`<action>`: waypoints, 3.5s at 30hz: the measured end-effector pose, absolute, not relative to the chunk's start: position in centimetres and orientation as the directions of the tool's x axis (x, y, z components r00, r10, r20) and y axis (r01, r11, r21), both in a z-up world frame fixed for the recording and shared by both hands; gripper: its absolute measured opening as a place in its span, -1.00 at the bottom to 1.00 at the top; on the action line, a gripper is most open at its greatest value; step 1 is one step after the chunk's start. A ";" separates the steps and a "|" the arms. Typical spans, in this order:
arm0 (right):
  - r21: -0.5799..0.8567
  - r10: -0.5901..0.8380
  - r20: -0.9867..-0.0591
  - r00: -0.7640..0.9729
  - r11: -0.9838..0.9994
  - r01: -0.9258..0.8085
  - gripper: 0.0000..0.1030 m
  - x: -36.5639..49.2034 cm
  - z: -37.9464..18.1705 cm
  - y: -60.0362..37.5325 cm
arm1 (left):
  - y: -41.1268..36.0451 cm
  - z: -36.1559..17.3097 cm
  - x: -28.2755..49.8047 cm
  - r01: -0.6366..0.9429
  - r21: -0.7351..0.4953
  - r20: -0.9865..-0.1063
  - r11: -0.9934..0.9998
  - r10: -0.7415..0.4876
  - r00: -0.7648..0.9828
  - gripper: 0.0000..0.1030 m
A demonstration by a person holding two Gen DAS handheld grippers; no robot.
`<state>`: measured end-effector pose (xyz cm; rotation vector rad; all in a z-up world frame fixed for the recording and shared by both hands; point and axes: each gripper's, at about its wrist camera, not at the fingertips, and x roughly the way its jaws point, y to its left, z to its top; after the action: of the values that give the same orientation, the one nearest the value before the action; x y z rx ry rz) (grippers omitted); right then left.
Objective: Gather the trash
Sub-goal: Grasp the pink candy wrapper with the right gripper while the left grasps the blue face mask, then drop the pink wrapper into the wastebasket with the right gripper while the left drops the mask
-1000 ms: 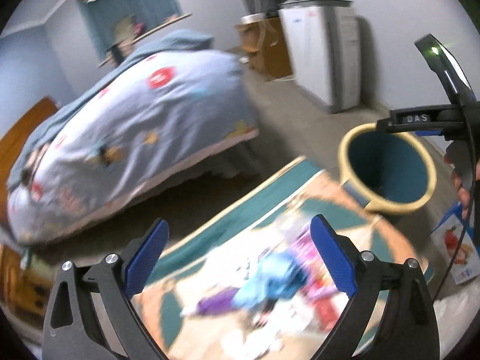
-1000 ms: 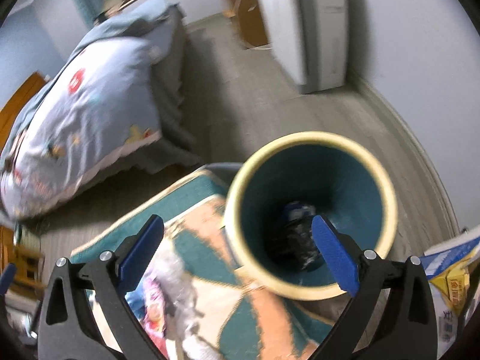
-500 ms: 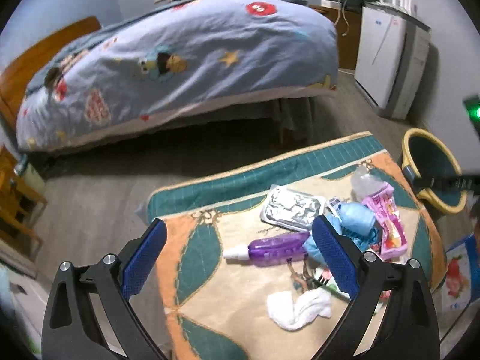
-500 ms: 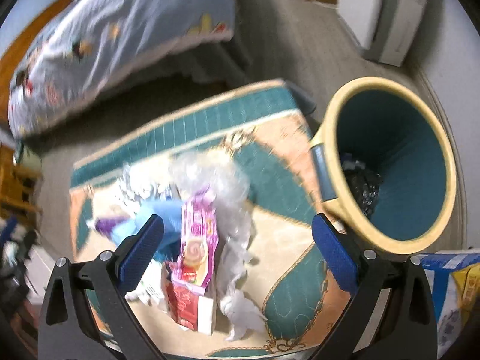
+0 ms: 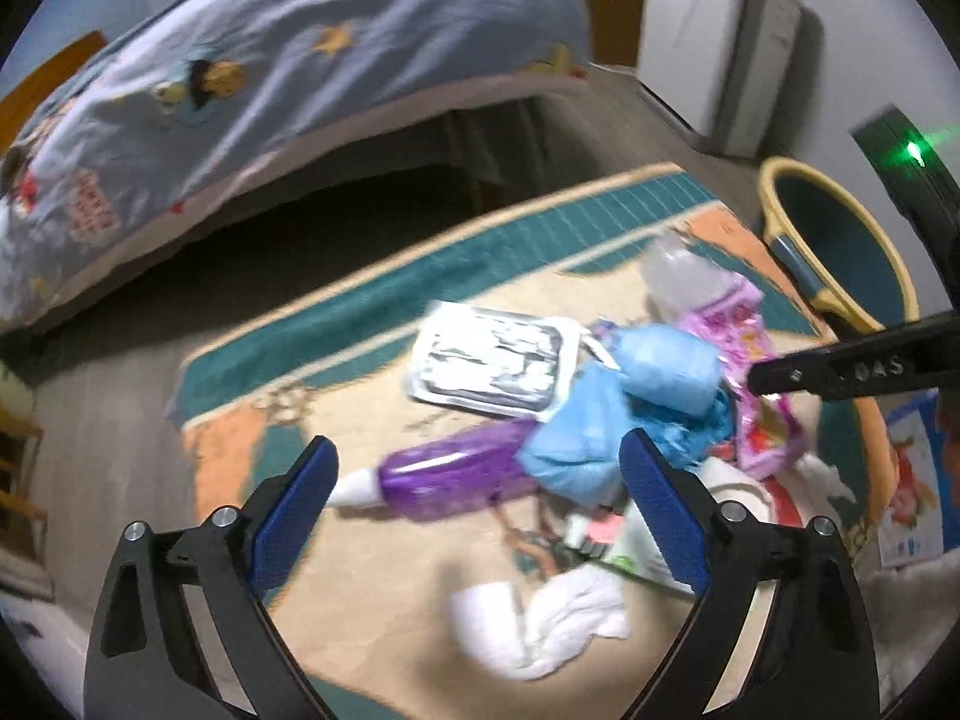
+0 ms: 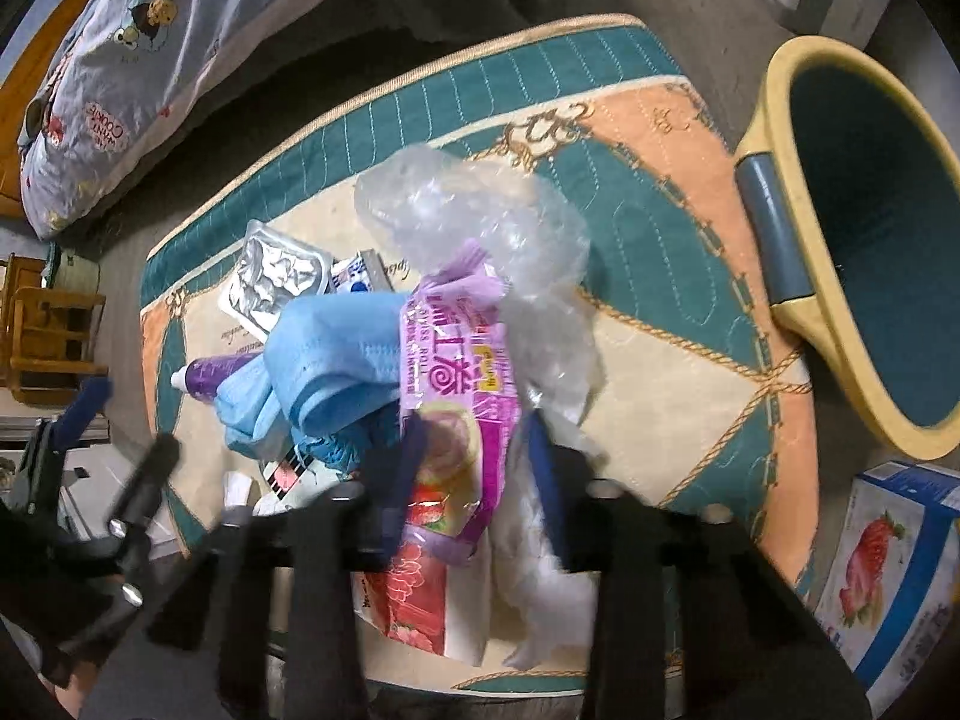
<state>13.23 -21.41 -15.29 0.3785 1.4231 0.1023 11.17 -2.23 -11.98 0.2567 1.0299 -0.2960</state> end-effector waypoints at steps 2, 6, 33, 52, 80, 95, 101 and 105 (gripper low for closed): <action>0.327 0.305 -0.940 0.157 0.935 0.141 -0.85 13.2 -15.1 -21.4 | -3.1 -12.5 11.2 0.385 0.052 -0.882 0.921 -0.139 0.451 0.54; 0.340 0.315 -0.928 0.200 0.934 0.109 -0.95 13.5 -13.6 -21.5 | -4.4 -13.6 11.2 0.422 0.019 -0.901 0.906 -0.168 0.399 0.27; 0.397 0.376 -0.910 0.175 0.912 0.105 -1.00 13.8 -14.8 -21.6 | -4.6 -8.0 11.7 0.419 -0.011 -0.844 0.908 -0.233 0.483 -0.64; 0.328 0.289 -0.850 0.440 0.945 0.014 -1.00 13.3 -5.8 -25.2 | -5.0 0.2 10.9 0.445 -0.016 -0.686 0.895 -0.334 0.647 -0.64; 0.091 -0.053 -0.876 0.479 0.958 0.273 -1.00 10.9 -7.1 -40.7 | -22.0 -3.2 8.8 0.645 0.018 -0.706 0.764 -0.447 0.549 -0.64; 0.089 -0.081 -0.909 0.408 0.921 0.380 -1.00 8.9 -10.5 -46.9 | -29.3 -8.0 9.0 0.704 -0.033 -0.759 0.709 -0.476 0.444 -0.64; 0.100 -0.076 -0.903 0.423 0.920 0.379 -0.98 8.7 -10.4 -46.8 | -29.9 -9.3 9.8 0.680 -0.061 -0.768 0.731 -0.470 0.436 -0.41; 0.097 -0.080 -0.903 0.422 0.920 0.380 -0.51 8.5 -10.3 -46.8 | -29.5 -9.0 9.8 0.670 -0.050 -0.758 0.741 -0.465 0.457 0.15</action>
<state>8.54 -46.76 -10.26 0.3070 1.1016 -0.2937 9.84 -29.52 -9.00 0.2725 0.8403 -0.7098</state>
